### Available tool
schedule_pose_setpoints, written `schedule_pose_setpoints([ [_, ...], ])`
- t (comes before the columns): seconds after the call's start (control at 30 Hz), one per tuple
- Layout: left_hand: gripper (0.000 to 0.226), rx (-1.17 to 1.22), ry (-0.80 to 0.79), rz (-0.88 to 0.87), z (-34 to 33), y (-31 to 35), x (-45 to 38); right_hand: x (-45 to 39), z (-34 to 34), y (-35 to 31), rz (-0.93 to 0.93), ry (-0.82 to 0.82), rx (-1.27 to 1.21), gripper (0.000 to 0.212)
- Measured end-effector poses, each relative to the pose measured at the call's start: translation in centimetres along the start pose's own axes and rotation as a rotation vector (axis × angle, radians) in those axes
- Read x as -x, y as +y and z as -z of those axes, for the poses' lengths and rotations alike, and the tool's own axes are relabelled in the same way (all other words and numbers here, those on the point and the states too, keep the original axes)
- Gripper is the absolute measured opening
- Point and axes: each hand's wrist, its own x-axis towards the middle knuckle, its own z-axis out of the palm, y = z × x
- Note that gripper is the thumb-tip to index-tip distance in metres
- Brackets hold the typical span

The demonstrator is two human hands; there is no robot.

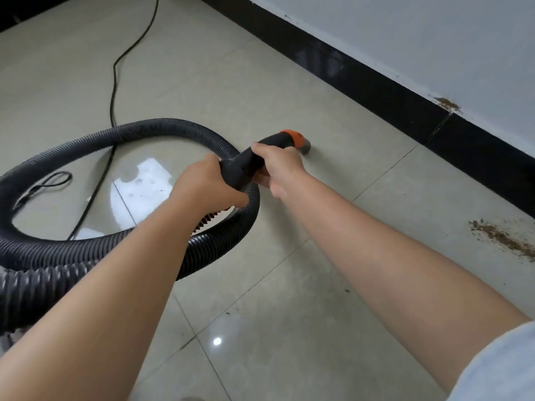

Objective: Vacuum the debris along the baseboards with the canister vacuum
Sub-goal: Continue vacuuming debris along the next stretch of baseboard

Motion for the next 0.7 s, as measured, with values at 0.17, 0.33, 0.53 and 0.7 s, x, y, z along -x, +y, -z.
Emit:
schedule_pose_setpoints([
  [0.17, 0.041, -0.047, 0.000, 0.035, 1.7, -0.9, 1.1, 1.9, -0.6, 0.1, -0.017, -0.077, -0.042, 0.035],
  [0.33, 0.042, -0.105, -0.019, 0.088, 1.9, -1.9, 2.0, 3.4, -1.8, 1.5, -0.030, -0.056, 0.016, 0.041],
  [0.53, 0.042, -0.194, -0.029, 0.023, 1.1, -0.9, 2.1, 3.4, 0.1, 1.5, -0.036, 0.004, -0.025, 0.036],
  [0.7, 0.044, -0.200, -0.074, -0.093, -0.7, 2.1, 1.6, 3.0, 4.0, 0.5, -0.036, 0.082, -0.053, 0.051],
])
